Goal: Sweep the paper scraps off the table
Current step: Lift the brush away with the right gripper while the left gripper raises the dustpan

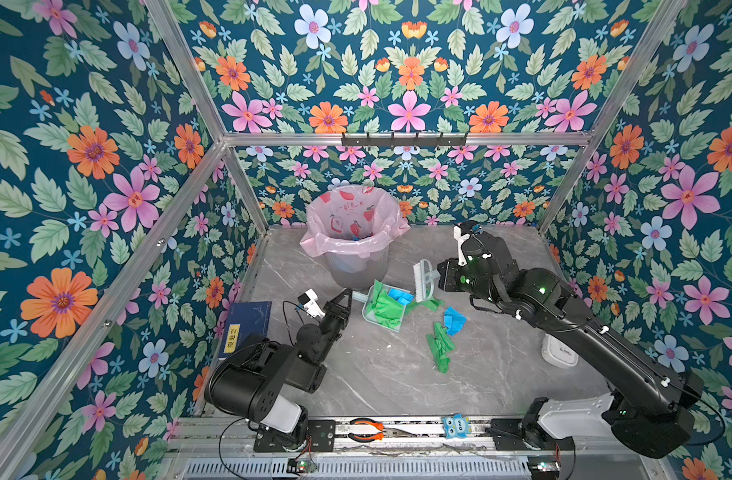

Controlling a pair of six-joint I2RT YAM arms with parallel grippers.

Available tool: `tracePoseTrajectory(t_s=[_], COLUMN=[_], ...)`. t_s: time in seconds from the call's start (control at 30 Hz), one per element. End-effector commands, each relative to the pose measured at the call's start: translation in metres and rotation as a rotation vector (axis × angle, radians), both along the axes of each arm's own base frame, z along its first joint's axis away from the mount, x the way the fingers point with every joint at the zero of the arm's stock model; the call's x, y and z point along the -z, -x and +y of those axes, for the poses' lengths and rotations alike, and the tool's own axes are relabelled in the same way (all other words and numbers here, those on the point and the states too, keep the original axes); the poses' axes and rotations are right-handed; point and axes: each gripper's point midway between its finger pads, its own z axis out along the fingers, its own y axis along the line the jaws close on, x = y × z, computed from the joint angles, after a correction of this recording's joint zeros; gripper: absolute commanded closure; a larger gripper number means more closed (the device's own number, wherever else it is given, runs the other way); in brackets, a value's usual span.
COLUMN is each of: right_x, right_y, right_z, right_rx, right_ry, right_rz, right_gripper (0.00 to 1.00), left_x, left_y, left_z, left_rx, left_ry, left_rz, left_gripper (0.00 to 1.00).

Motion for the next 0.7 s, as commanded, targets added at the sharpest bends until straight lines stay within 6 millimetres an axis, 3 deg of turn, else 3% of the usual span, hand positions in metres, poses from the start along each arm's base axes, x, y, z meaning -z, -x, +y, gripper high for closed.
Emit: tracePoseTrajectory(t_s=[0.0,0.2,0.43,0.53,0.67], right_x=[-0.002,-0.005,-0.004,-0.003,-0.001], right_y=[-0.002,-0.008,-0.008,-0.007,-0.007], right_z=[-0.012,-0.03,-0.039,-0.038,-0.037], right_rx=[0.019,0.055,0.068,0.063,0.057], right_ry=[0.018,0.02,0.025,0.024,0.022], right_rz=[-0.01,-0.026,-0.03,-0.028,-0.028], right_gripper=[1.0,1.0,1.0,1.0,1.0], left_x=[-0.002,-0.004,-0.03,-0.039,-0.034], left_y=[0.005,0.014,0.023,0.025,0.023], left_z=[0.006,0.017,0.035,0.039,0.039], left_rx=[-0.014,-0.063,-0.136,-0.146,-0.122], left_ry=[0.02,-0.079,-0.176,-0.162,-0.091], left_rz=[0.011,0.05,0.076,0.076,0.091], left_gripper=[1.0,1.0,1.0,1.0,1.0])
